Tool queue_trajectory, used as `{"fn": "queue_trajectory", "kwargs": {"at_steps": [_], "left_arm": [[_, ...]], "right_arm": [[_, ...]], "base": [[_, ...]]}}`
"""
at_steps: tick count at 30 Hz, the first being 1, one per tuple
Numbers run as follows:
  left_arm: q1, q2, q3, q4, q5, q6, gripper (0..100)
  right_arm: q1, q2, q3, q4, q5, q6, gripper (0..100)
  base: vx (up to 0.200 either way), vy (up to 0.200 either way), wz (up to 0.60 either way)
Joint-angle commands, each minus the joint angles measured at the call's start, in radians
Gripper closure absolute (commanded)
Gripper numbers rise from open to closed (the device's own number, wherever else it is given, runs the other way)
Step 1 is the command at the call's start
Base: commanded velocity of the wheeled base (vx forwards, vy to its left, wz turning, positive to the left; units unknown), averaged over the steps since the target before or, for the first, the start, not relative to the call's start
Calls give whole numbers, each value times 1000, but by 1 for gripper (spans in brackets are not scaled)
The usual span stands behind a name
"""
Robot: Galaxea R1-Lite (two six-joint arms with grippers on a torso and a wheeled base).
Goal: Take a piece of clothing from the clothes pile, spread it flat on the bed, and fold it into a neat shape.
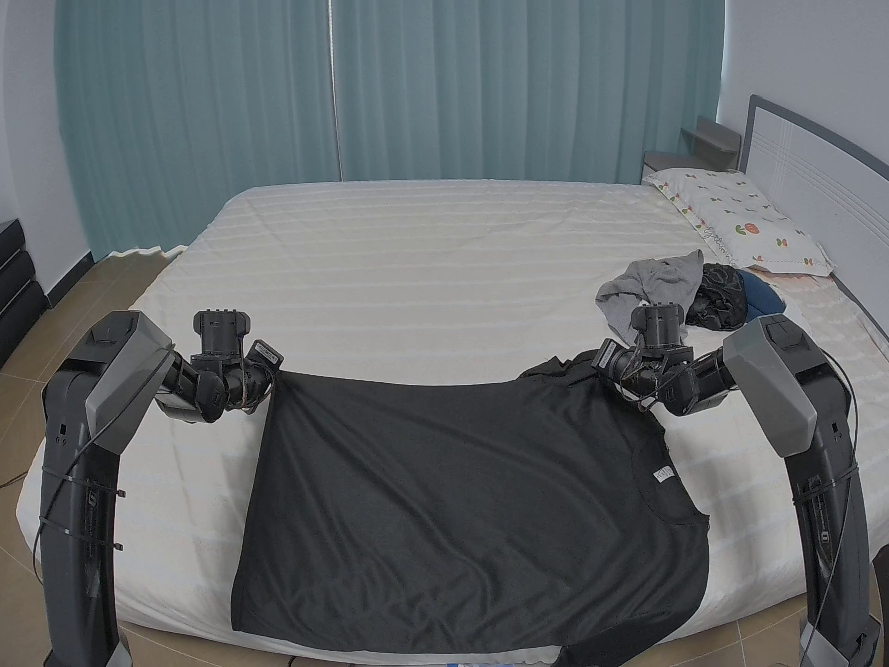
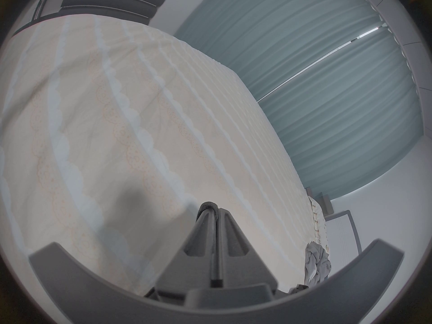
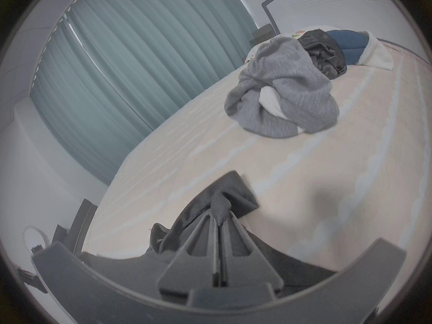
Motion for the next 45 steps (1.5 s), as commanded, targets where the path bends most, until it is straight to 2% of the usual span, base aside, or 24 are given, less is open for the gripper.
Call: {"fn": "queue_trajectory", "kwargs": {"at_steps": [1, 7, 12, 16, 22, 30, 31, 33, 34, 42, 45], "left_arm": [[-3, 3, -5, -3, 1, 0, 100], [0, 6, -9, -76, 7, -3, 100], [-6, 40, -21, -210, 65, -1, 100], [-9, 50, -26, -215, 74, -1, 100], [-10, 64, -32, -196, 68, 2, 100], [-12, 112, -107, -193, 65, 3, 100], [-12, 112, -109, -193, 65, 3, 100], [-17, 113, -112, -192, 63, 3, 100], [-18, 113, -112, -192, 63, 3, 0], [-18, 127, -129, -193, 63, 6, 0], [-15, 126, -132, -192, 63, 5, 0]], "right_arm": [[-21, 8, -61, -25, -31, 8, 100], [-31, 21, -109, -145, -43, 8, 100], [-41, 74, -208, -203, -51, 7, 100], [-42, 117, -257, -211, -97, 4, 100], [-33, 166, -257, -211, -100, -15, 100], [-34, 211, -257, -221, -97, -30, 100], [-34, 212, -257, -221, -97, -30, 0], [-34, 218, -257, -220, -95, -30, 0], [-34, 218, -257, -221, -94, -30, 0], [-62, 195, -256, -214, -86, -18, 0], [-71, 159, -188, -214, -64, -16, 0]], "base": [[0, 0, 0], [0, 0, 0], [0, 0, 0], [0, 0, 0], [0, 0, 0], [0, 0, 0], [0, 0, 0], [0, 0, 0], [0, 0, 0], [0, 0, 0], [0, 0, 0]]}}
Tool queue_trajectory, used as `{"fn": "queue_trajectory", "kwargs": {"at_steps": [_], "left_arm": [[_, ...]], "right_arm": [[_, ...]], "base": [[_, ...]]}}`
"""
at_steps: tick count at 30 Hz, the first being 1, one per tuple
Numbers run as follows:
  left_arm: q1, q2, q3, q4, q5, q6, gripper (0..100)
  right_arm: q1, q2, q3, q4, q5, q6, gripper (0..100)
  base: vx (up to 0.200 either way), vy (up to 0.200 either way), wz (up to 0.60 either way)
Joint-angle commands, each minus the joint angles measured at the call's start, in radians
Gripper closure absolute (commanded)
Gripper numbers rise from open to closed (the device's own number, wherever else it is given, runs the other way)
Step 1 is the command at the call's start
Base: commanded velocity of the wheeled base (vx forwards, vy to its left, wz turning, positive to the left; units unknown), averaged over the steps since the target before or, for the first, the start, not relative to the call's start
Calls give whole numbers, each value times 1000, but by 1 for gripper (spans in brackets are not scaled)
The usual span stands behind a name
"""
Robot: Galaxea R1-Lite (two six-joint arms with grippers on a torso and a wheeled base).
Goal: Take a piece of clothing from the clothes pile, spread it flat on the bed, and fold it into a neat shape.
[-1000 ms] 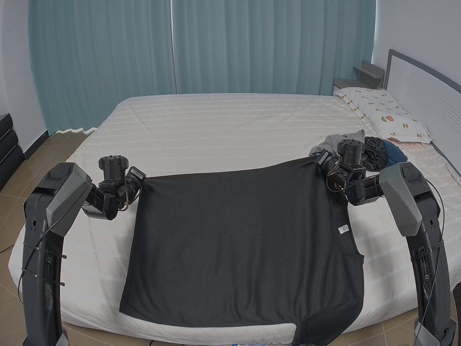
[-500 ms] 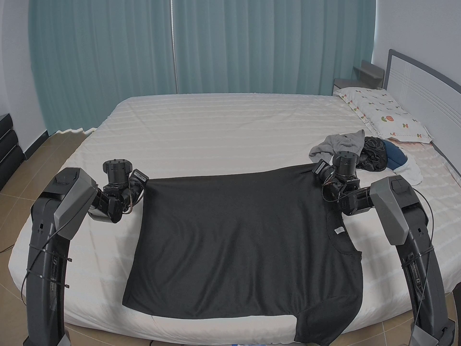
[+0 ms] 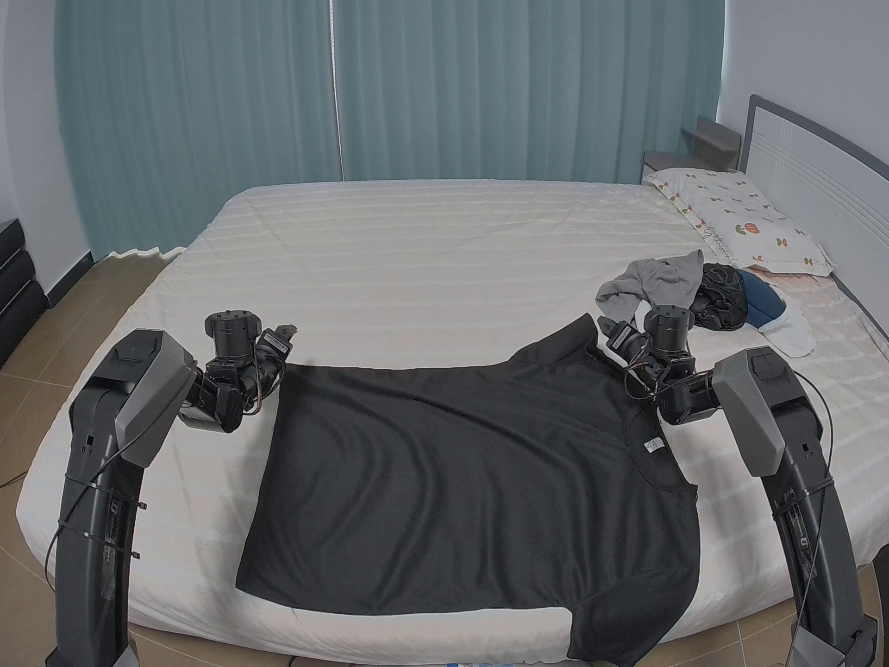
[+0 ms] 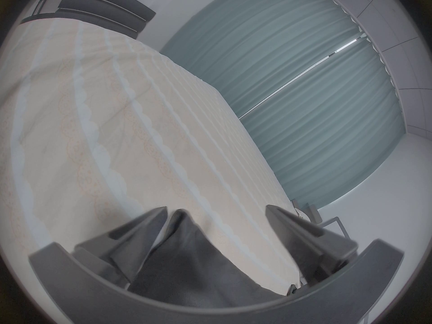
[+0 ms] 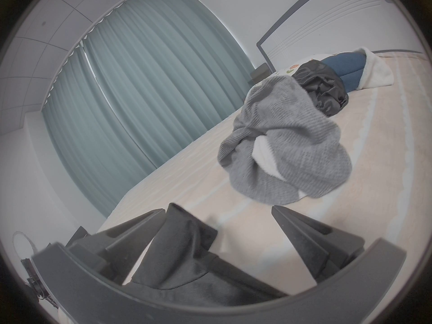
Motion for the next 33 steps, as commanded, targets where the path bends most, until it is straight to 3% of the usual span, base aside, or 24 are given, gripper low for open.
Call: {"fn": "queue_trajectory", "kwargs": {"at_steps": [1, 8, 18, 19, 33], "left_arm": [[2, 4, -7, 1, 2, -3, 0], [1, 0, 4, -1, 4, -3, 0], [1, -2, 10, 2, 7, -5, 0], [1, -2, 10, 2, 8, -5, 0], [2, -7, 27, 11, 14, -5, 0]], "right_arm": [[-13, -53, 82, 2, 35, 2, 0], [-18, -72, 165, 8, 107, -9, 0], [-19, -38, 166, 17, 121, -40, 0], [-19, -36, 166, 17, 121, -48, 100], [-67, -65, 151, 0, 78, -67, 100]], "base": [[0, 0, 0], [0, 0, 0], [0, 0, 0], [0, 0, 0], [0, 0, 0]]}}
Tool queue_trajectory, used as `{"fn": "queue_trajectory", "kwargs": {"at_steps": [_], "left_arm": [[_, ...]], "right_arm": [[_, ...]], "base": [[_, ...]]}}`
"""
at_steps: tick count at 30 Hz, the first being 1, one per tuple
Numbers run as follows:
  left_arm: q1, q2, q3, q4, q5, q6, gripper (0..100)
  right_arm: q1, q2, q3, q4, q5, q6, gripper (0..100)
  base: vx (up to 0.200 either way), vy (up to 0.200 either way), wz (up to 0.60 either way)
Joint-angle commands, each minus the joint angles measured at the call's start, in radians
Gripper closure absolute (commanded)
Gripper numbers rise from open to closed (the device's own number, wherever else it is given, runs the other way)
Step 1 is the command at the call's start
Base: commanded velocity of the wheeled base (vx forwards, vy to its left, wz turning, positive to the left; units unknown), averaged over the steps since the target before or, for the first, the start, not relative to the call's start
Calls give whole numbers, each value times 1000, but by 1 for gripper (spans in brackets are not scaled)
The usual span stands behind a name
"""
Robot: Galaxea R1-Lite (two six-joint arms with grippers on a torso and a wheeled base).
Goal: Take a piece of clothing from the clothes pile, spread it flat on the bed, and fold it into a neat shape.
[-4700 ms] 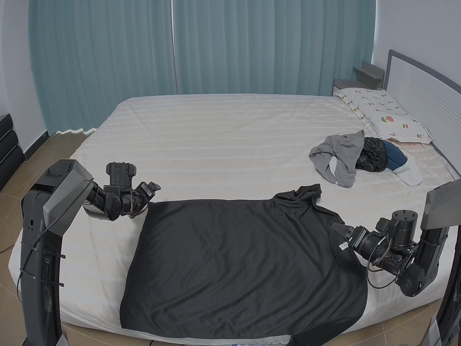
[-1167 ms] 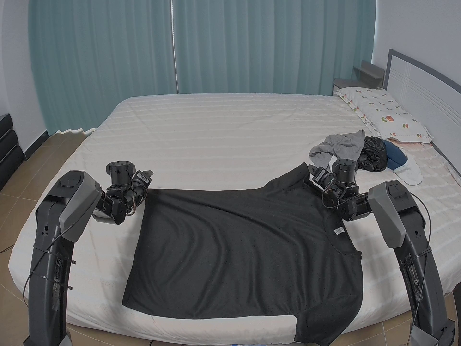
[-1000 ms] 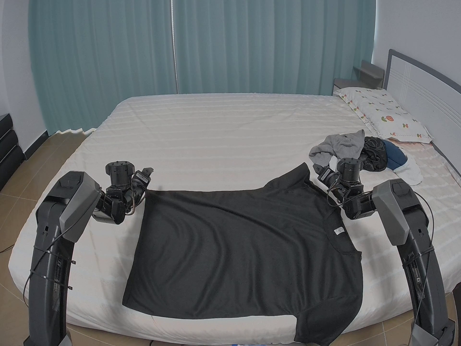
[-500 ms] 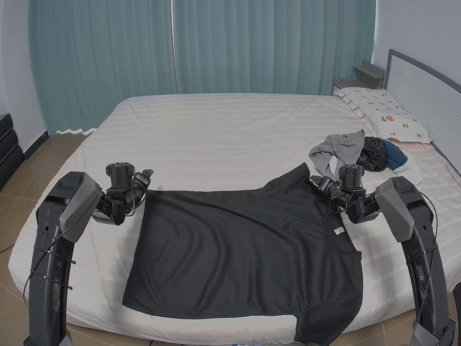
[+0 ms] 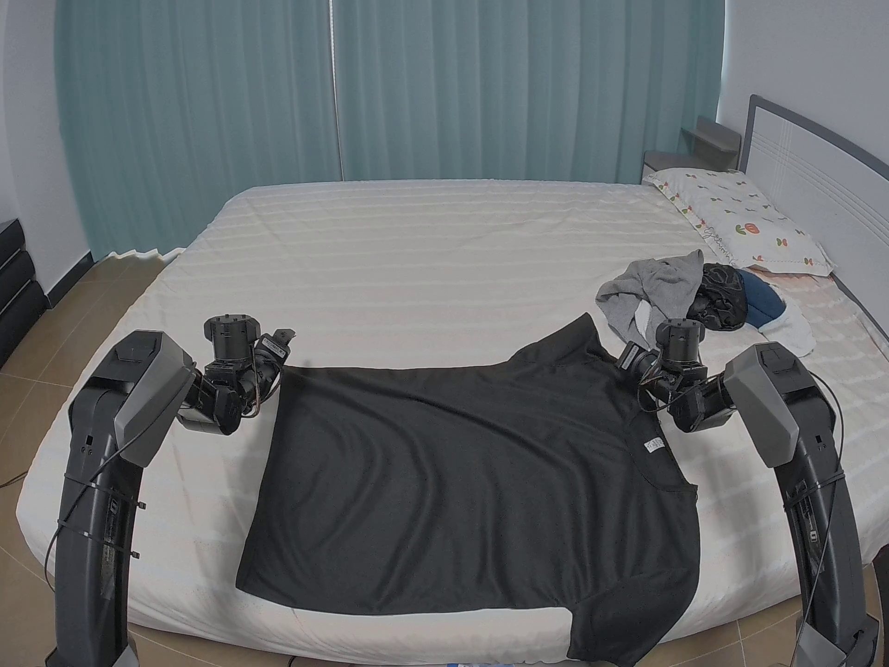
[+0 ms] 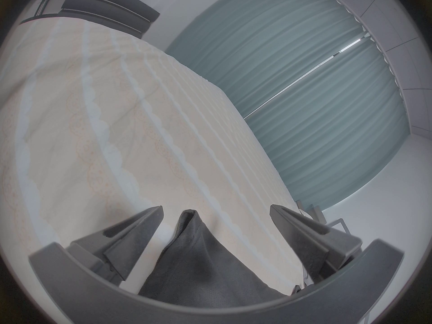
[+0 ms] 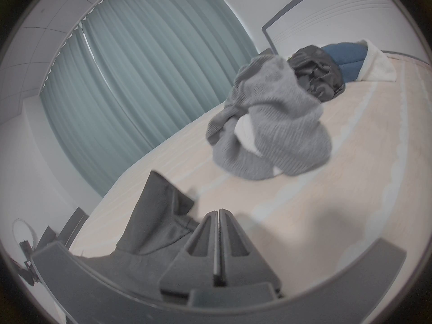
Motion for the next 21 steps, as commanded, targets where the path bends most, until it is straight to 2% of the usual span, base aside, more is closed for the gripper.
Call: {"fn": "queue_trajectory", "kwargs": {"at_steps": [1, 9, 10, 15, 19, 21], "left_arm": [[0, -5, 7, -4, 2, 0, 0], [1, -8, 11, -4, 2, 1, 0], [3, -11, 13, -2, 2, 1, 0], [5, -17, 25, -4, 2, 1, 0], [6, -26, 40, -6, 0, 0, 0], [8, -26, 40, -4, 0, -2, 0]], "right_arm": [[-25, -17, -6, 0, -7, 2, 100], [-36, -33, 8, -2, -8, 15, 100], [-28, -44, 20, 0, 1, 16, 0], [-1, -68, 60, 1, 33, 15, 0], [9, -106, 137, 9, 136, -4, 0], [9, -111, 145, 10, 156, -13, 0]], "base": [[0, 0, 0], [0, 0, 0], [0, 0, 0], [0, 0, 0], [0, 0, 0], [0, 0, 0]]}}
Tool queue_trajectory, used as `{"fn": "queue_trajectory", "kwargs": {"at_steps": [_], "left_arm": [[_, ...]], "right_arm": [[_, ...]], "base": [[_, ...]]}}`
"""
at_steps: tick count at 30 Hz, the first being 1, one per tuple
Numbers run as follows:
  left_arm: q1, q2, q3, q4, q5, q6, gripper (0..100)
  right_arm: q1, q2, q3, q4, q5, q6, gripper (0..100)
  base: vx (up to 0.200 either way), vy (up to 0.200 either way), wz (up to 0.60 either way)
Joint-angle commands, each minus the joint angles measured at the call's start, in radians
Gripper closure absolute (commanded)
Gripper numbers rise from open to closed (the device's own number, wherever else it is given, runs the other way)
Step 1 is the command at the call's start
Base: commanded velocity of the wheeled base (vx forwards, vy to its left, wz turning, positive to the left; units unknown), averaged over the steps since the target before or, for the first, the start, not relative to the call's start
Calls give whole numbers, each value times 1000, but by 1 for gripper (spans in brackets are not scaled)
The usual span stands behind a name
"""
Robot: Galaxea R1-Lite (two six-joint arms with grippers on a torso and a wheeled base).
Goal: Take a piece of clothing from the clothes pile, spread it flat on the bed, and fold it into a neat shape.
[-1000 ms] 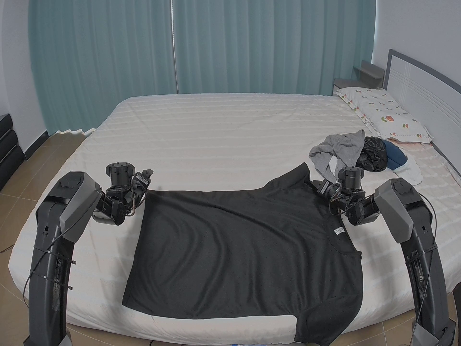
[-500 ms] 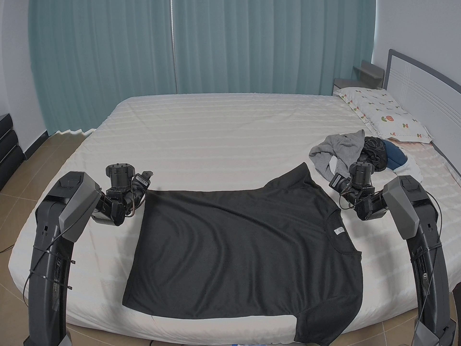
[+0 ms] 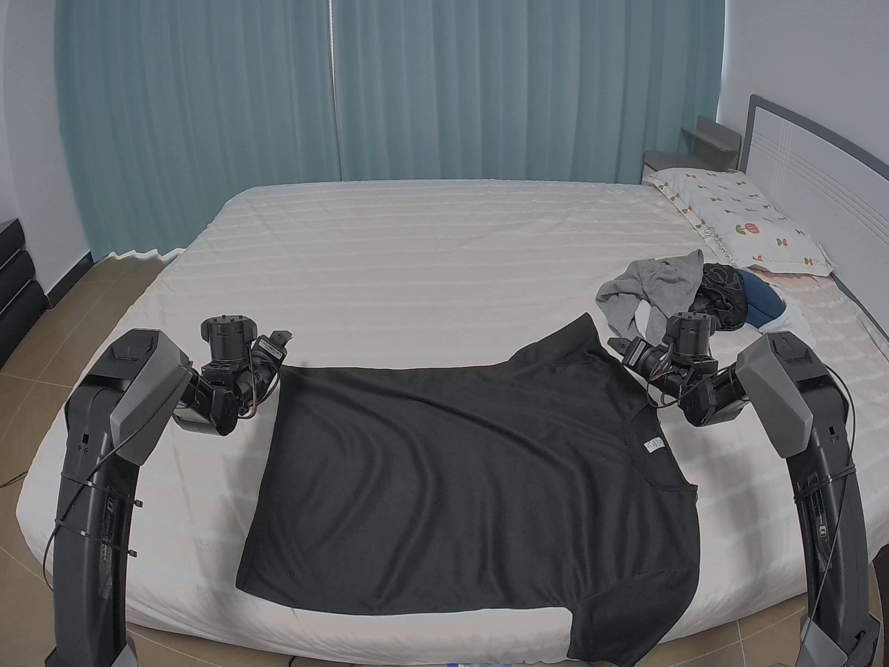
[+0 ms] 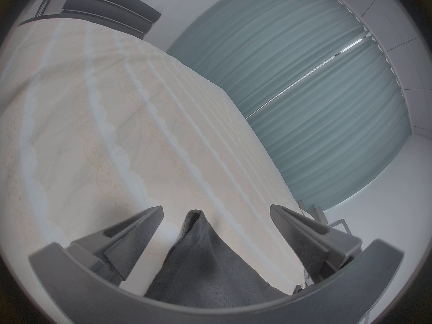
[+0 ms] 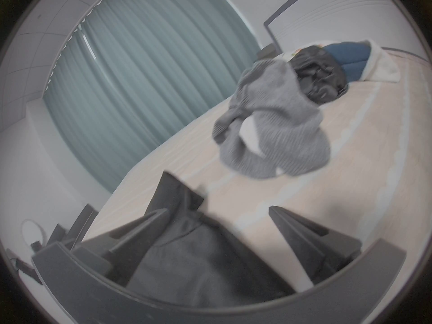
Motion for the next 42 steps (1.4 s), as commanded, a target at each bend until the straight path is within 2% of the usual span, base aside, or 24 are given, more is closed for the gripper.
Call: {"fn": "queue_trajectory", "kwargs": {"at_steps": [1, 6, 21, 22, 33, 42], "left_arm": [[3, -10, 10, 0, -1, -2, 0], [2, -10, 11, 0, 1, -2, 0], [0, -14, 20, -2, -1, -2, 0], [-1, -14, 20, -2, -1, 0, 0], [-1, -14, 22, 0, 1, -2, 0], [0, -14, 23, 1, 1, 0, 0]], "right_arm": [[6, -40, 45, 9, 41, -39, 0], [8, -19, 40, 24, 49, -102, 0], [13, 70, -75, 69, 41, -116, 0], [14, 72, -78, 67, 41, -116, 100], [6, 59, -84, 61, 34, -110, 100], [-30, 65, -125, 67, -14, -105, 100]], "base": [[0, 0, 0], [0, 0, 0], [0, 0, 0], [0, 0, 0], [0, 0, 0], [0, 0, 0]]}}
